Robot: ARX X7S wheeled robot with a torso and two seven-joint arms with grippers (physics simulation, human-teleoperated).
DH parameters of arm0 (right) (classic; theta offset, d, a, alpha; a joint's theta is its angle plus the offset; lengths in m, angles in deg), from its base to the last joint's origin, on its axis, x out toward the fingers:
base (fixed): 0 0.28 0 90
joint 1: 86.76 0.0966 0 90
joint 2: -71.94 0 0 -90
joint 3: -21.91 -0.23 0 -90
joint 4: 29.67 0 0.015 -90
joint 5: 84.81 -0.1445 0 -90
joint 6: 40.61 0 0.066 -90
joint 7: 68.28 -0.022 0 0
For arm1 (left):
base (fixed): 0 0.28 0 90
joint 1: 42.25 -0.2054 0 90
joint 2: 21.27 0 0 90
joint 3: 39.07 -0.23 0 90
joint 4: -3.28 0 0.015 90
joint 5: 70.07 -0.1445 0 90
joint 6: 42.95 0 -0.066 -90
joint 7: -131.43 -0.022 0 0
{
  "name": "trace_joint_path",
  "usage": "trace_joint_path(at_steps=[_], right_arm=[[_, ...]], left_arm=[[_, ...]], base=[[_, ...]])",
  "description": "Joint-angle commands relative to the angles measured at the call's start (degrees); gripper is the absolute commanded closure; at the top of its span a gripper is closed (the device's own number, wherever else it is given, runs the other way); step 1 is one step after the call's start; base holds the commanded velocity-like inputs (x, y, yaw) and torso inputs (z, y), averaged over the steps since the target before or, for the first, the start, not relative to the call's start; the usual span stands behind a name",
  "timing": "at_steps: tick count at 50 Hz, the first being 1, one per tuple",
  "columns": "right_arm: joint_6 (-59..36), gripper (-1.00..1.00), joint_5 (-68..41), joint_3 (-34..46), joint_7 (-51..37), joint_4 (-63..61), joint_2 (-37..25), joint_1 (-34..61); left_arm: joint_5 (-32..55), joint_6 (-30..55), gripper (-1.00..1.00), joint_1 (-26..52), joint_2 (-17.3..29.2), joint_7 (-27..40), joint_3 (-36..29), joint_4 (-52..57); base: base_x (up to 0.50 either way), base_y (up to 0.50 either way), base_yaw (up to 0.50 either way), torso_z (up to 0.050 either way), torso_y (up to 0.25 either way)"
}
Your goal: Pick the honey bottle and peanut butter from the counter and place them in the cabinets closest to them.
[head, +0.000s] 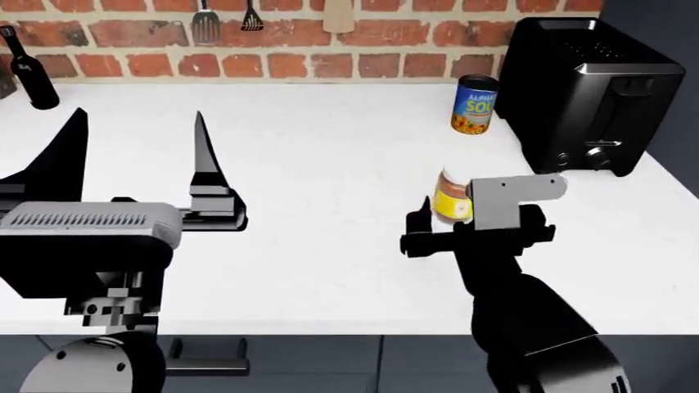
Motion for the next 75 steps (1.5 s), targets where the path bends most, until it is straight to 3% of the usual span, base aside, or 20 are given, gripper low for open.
trace_joint_path(at_steps=[1,17,18,30,36,40,43,48,51,58,65,75], right_arm=[[3.6,-1.0,1.1,1.9,1.1,13.5,1.3,6.1],[7.3,-1.0,1.2,1.8,0.8,23.3,2.3,8.1],[7.1,1.0,1.3,1.9,0.5,22.8,2.3,8.0],[3.5,1.0,0.0,1.4,-1.2,12.6,1.0,5.6],[-6.5,1.0,-1.8,1.2,-3.3,-5.7,-1.1,5.8],[-16.3,1.0,-4.6,-0.5,-4.1,-18.3,-2.2,8.7],[-26.8,1.0,-7.8,-4.0,-4.4,-27.0,-1.9,13.4],[-37.0,1.0,-11.5,-7.7,-3.8,-33.3,-0.3,19.8],[-38.0,1.0,-16.9,-9.5,-6.1,-33.0,-0.7,22.8],[-37.8,1.0,-44.6,-10.3,-26.6,-28.1,-6.2,30.4],[-37.6,1.0,-55.4,-6.1,-34.6,-22.5,-9.6,36.9],[-35.5,1.0,-59.9,-3.1,-37.5,-20.9,-11.5,39.1]], left_arm=[[0.1,-0.1,-1.0,0.2,0.4,0.4,-0.3,-0.3],[0.4,-0.5,-1.0,0.2,0.8,0.9,-0.5,-0.6],[0.6,-0.5,-1.0,0.2,0.9,0.9,-0.4,-0.6],[0.6,-0.2,-1.0,1.4,1.0,1.3,-0.9,-1.8],[1.2,1.6,-1.0,11.4,-0.7,1.1,-1.7,-9.6],[6.7,6.0,-1.0,25.2,-5.3,0.5,1.5,-28.1],[8.0,5.4,-1.0,38.3,-8.3,-1.2,2.3,-51.0],[4.5,-15.9,-1.0,63.4,-12.0,-7.3,0.7,-94.0],[0.1,-18.2,-1.0,62.5,-12.3,-7.0,-0.7,-116.1],[-2.7,-21.0,-1.0,61.5,-12.4,-10.5,0.1,-116.1],[-3.2,-21.5,-1.0,61.6,-12.6,-13.9,2.0,-116.1],[-4.4,-22.3,-1.0,61.5,-12.7,-14.6,3.1,-116.1]], base=[[0.0,0.0,0.0,0.0,0.0],[0.0,0.0,0.0,0.0,0.0],[0.0,0.0,0.0,0.0,0.0],[0.0,0.0,0.0,0.0,0.0],[0.0,0.0,0.0,0.0,0.0],[0.0,0.0,0.0,0.0,0.0],[0.0,0.0,0.0,0.0,0.0],[0.0,0.0,0.0,0.0,0.0],[0.0,0.0,0.0,0.0,0.0],[0.07,0.04,0.0,0.0,0.0],[0.5,0.17,0.0,0.0,0.0],[0.5,0.07,0.0,0.0,0.001]])
